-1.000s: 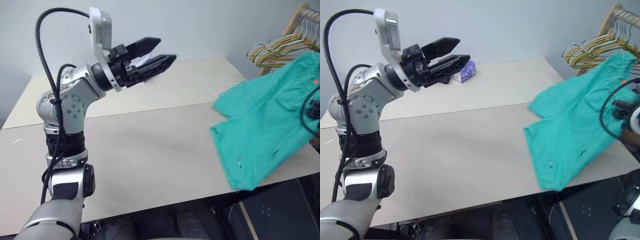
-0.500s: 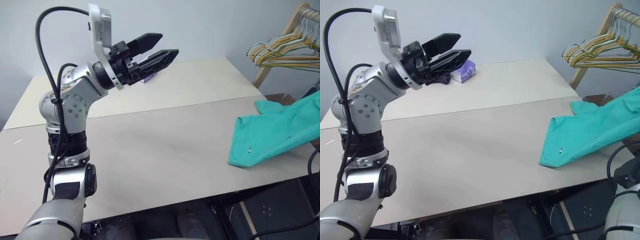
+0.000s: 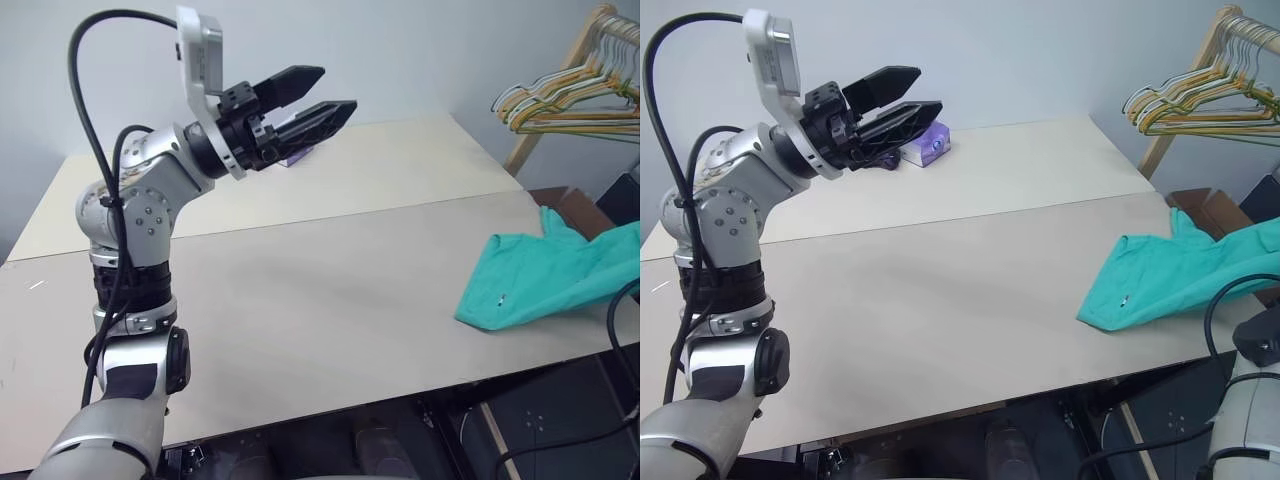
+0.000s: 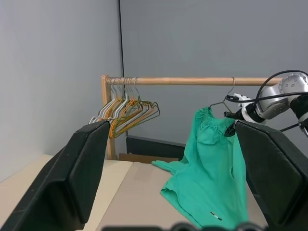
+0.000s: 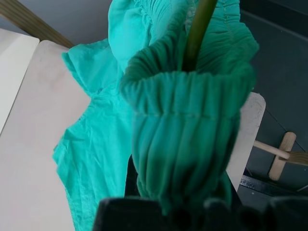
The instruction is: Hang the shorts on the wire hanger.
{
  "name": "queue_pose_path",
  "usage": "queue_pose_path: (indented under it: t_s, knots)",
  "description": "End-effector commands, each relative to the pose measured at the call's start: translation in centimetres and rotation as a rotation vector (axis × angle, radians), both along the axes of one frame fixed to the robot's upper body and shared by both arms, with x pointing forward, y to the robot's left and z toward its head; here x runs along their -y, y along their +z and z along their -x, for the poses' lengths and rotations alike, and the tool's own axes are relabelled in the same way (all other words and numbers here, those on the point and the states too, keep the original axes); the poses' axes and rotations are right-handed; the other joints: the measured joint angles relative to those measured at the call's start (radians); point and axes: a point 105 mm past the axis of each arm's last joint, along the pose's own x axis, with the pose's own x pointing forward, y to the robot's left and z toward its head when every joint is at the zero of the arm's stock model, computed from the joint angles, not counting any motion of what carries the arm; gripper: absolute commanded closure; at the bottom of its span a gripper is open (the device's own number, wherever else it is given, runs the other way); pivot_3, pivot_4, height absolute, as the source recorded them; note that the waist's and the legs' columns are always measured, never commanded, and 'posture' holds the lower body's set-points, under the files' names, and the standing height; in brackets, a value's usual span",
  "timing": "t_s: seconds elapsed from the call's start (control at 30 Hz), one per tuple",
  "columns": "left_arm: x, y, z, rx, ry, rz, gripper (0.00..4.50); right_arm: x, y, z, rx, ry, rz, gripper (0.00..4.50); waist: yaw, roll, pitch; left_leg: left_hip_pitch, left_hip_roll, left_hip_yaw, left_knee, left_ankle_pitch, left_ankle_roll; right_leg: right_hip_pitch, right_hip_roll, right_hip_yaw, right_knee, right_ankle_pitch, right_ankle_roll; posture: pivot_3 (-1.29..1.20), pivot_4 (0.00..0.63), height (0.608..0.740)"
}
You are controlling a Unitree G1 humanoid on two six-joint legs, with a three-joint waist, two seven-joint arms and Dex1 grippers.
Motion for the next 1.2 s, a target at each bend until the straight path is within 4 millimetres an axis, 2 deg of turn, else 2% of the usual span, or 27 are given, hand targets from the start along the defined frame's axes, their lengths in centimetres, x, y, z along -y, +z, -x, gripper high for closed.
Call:
queue_pose_path:
  t_s: [0.03, 0.37, 0.4, 0.6, 0.8, 1.03, 1.2]
  knots:
    - [0.0, 0.9, 0.7, 0.049, -0.008, -0.004, 0.03, 1.0, 0.6, 0.5, 0.041, -0.04, 0.015, 4.5, -0.001, 0.0, 0.0, 0.0, 0.0, 0.0, 0.0, 0.0, 0.0, 0.0, 0.0, 0.0, 0.0, 0.0, 0.0, -0.2, 0.04, 0.74]
    - [0.0, 0.7, 0.9, 0.046, -0.015, -0.018, 0.03, 0.2, -0.2, 0.2, -0.003, -0.005, 0.078, 4.5, -0.01, 0.001, -0.001, 0.004, 0.0, 0.0, -0.001, 0.0, 0.0, 0.005, 0.0, 0.0, -0.002, -0.002, 0.004, -0.21, 0.012, 0.74]
    - [0.0, 0.7, 0.9, 0.047, -0.016, -0.02, 0.0, 0.2, -0.2, 0.2, -0.003, -0.007, 0.088, 3.89, -0.013, 0.001, -0.001, 0.004, 0.0, 0.0, -0.001, 0.0, 0.0, 0.005, 0.0, 0.0, -0.002, -0.002, 0.004, -0.21, 0.012, 0.74]
    - [-0.1, 1.0, 0.9, 0.056, -0.016, -0.023, 0.0, 0.1, 0.7, 0.0, -0.003, -0.009, 0.185, 2.14, -0.024, 0.007, -0.005, 0.004, -0.001, 0.0, -0.001, 0.0, 0.0, 0.006, -0.001, 0.0, -0.002, -0.002, 0.005, -0.2, 0.012, 0.74]
    - [-0.3, 0.8, 1.0, 0.054, -0.005, -0.024, 0.0, 0.1, 3.4, -0.2, 0.007, -0.018, 0.416, 0.07, -0.025, 0.008, -0.005, 0.006, -0.001, 0.0, -0.001, 0.0, 0.0, 0.006, -0.001, 0.001, -0.002, -0.003, 0.007, -0.19, 0.024, 0.74]
    - [-0.5, 0.6, 0.9, 0.055, 0.005, -0.029, 0.0, -0.1, 7.9, 0.7, 0.049, -0.163, 0.849, 0.03, -0.023, 0.008, -0.005, 0.006, -0.001, 0.0, -0.001, 0.0, 0.0, 0.006, -0.001, 0.001, -0.002, -0.003, 0.008, -0.19, 0.03, 0.74]
    - [-0.6, 0.2, 0.8, 0.064, 0.017, -0.043, 0.0, -2.1, 9.5, 1.4, 0.122, -0.217, 1.12, 0.03, -0.022, 0.008, -0.005, 0.006, -0.001, 0.0, -0.001, 0.0, 0.0, 0.006, -0.001, 0.001, -0.003, -0.003, 0.009, -0.19, 0.03, 0.74]
